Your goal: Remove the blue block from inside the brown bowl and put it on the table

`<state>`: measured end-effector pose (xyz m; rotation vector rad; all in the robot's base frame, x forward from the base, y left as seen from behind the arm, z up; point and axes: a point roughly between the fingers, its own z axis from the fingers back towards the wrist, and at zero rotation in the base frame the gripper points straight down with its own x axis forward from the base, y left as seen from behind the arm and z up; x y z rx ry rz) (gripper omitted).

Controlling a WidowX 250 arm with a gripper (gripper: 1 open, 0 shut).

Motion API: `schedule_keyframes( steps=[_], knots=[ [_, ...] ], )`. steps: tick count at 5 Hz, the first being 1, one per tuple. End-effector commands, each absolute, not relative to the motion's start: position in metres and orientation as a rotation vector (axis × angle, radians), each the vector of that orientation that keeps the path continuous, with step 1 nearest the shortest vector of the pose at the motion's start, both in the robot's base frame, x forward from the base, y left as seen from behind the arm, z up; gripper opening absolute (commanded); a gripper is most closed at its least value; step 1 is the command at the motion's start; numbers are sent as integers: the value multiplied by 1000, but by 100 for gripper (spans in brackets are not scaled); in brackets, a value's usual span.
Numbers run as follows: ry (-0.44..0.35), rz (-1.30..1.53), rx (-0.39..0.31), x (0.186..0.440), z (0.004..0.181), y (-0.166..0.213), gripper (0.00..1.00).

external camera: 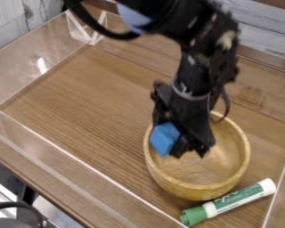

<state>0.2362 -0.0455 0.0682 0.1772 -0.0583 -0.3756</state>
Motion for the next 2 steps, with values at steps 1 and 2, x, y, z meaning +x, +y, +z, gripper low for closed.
schedule_keyframes(
  steps=[1,2],
  knots=[
    [-125,-268,196,247,102,-32,0],
    [-141,-207,215,247,111,-13,0]
  ],
)
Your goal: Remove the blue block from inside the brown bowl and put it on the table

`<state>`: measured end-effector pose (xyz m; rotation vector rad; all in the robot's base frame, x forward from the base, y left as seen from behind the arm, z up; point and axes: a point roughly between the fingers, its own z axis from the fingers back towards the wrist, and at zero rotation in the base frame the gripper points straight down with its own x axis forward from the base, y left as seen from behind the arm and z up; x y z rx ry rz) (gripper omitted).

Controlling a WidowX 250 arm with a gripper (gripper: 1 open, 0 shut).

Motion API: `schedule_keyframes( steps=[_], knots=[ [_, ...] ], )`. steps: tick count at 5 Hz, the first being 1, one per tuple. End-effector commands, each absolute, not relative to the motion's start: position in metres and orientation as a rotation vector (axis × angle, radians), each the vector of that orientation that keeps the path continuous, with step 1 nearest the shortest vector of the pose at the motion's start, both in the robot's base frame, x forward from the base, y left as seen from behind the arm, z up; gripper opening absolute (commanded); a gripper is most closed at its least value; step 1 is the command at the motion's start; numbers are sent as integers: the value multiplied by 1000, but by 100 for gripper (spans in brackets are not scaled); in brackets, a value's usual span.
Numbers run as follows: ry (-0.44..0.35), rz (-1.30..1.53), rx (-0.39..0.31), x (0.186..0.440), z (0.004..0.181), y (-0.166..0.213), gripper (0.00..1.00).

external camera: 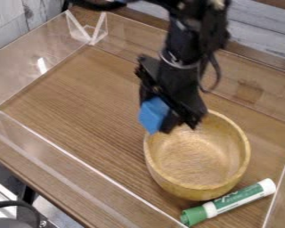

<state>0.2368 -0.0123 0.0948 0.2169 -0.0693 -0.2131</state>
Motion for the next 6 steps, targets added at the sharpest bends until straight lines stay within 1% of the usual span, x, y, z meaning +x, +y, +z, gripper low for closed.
schedule_keyframes(
  steps=[1,2,4,6],
  knots=[
    [-160,-174,220,244,112,6,0],
    [-180,-150,219,240,108,18,0],
    [-195,-123,207,236,96,18,0],
    [-193,-103,198,233,91,17,0]
  ],
)
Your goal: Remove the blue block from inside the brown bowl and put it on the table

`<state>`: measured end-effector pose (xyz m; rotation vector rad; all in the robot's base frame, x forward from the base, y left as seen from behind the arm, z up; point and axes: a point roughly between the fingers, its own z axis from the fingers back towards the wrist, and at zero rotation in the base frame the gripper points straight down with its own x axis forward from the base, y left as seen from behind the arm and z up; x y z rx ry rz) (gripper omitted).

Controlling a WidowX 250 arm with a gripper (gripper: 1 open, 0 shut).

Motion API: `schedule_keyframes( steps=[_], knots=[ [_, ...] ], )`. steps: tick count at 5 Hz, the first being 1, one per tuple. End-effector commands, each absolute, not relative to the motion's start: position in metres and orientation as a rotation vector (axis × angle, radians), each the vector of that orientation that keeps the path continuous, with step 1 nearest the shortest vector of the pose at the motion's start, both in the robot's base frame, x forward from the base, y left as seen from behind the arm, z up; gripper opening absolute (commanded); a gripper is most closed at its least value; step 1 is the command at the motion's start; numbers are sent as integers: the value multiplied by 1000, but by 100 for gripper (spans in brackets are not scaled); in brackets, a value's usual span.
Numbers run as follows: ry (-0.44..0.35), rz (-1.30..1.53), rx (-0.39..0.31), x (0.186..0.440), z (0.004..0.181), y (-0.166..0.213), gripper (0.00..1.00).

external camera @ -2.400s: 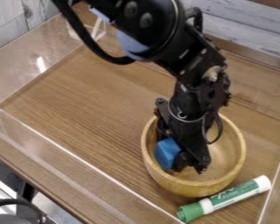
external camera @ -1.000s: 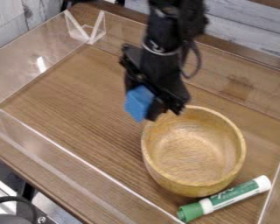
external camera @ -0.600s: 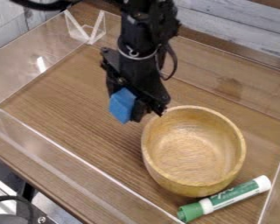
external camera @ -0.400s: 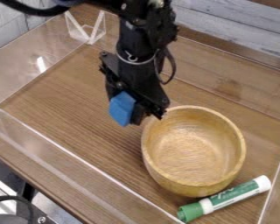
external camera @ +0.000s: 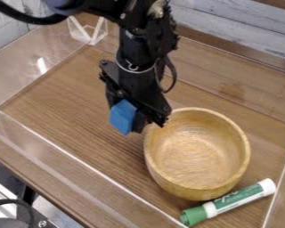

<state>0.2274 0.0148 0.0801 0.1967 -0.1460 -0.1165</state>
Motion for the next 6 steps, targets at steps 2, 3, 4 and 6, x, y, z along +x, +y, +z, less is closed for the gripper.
schedule_keyframes(
  steps=[2,3,4,6],
  knots=[
    [-196,-90,188,232,86,17,100],
    [-198,-86,179,233,85,19,100],
    [-204,-88,176,234,83,22,100],
    [-218,-90,169,236,78,27,100]
  ],
)
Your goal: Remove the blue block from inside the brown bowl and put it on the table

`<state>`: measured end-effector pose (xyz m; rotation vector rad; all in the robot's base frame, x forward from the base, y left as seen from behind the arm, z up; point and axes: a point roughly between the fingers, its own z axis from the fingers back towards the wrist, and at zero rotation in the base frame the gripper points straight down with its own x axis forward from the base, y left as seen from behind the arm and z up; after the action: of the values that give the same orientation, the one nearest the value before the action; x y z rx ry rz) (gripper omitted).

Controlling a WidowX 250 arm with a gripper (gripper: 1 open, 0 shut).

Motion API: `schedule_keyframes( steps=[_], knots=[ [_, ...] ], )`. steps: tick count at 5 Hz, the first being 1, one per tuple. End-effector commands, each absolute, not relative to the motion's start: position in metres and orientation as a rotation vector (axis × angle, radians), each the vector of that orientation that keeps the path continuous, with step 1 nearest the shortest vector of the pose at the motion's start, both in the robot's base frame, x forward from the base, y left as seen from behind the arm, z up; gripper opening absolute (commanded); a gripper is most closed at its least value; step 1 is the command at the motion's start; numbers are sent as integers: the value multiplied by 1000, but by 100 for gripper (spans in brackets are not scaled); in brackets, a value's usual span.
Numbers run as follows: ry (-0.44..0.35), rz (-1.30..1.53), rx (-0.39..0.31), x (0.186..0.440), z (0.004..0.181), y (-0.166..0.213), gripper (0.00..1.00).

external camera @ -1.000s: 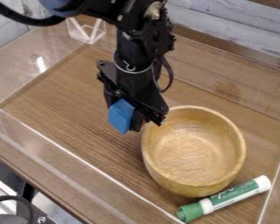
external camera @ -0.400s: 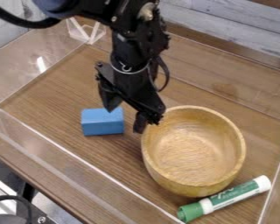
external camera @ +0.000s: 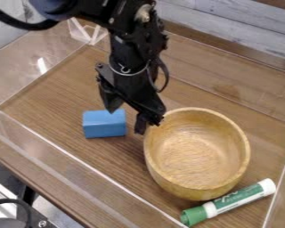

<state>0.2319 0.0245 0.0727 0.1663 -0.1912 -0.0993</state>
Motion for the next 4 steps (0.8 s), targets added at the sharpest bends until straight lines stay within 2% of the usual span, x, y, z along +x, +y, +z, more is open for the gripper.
schedule_keyframes(
  steps=[1,4],
  knots=[
    [-224,-90,166,237,77,29,100],
    [-231,-89,155,242,77,34,100]
  ],
)
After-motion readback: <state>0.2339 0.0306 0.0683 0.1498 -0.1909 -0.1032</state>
